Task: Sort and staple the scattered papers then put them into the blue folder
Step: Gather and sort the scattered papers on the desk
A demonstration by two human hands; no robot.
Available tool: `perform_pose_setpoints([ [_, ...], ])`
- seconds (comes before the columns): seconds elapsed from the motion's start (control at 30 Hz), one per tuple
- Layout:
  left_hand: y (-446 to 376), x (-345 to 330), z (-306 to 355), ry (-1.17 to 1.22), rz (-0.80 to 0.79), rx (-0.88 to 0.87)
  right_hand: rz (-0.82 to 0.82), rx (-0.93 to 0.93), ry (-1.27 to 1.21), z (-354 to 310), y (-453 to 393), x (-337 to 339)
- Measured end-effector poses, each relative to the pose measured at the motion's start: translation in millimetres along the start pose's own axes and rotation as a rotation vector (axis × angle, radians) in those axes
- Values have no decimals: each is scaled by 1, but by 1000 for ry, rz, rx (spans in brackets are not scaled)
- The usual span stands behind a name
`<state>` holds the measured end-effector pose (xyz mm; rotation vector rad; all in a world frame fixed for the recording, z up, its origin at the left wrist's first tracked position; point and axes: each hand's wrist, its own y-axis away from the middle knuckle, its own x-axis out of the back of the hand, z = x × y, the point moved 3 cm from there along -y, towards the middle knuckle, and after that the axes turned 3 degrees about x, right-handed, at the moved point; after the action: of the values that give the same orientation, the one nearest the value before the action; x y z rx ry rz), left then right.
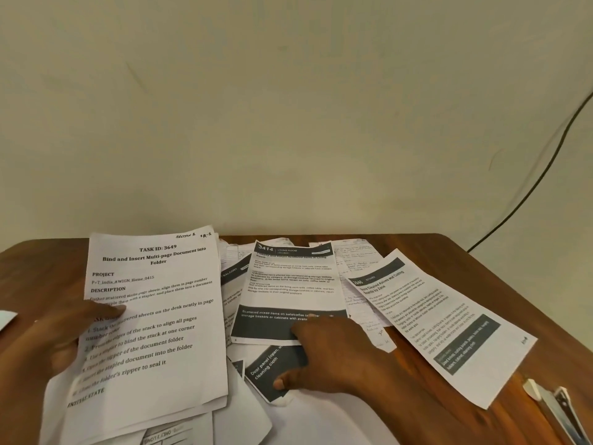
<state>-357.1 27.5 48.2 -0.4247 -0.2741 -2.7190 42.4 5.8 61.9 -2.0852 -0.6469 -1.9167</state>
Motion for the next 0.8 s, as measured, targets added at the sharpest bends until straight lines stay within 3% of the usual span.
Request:
perform_pose_setpoints([
  [0.4, 14, 11, -11, 216, 8, 204, 35, -66, -126, 35, -2, 12],
  [0.57, 16, 10, -13, 222, 17, 194, 29, -146, -88, 47, -5, 14],
  [0.7, 15, 18, -16, 245, 30, 211, 98, -14, -90, 18, -5, 13],
  [0.8, 18, 24, -12, 247, 69, 196, 3, 141, -118, -16, -2, 2],
])
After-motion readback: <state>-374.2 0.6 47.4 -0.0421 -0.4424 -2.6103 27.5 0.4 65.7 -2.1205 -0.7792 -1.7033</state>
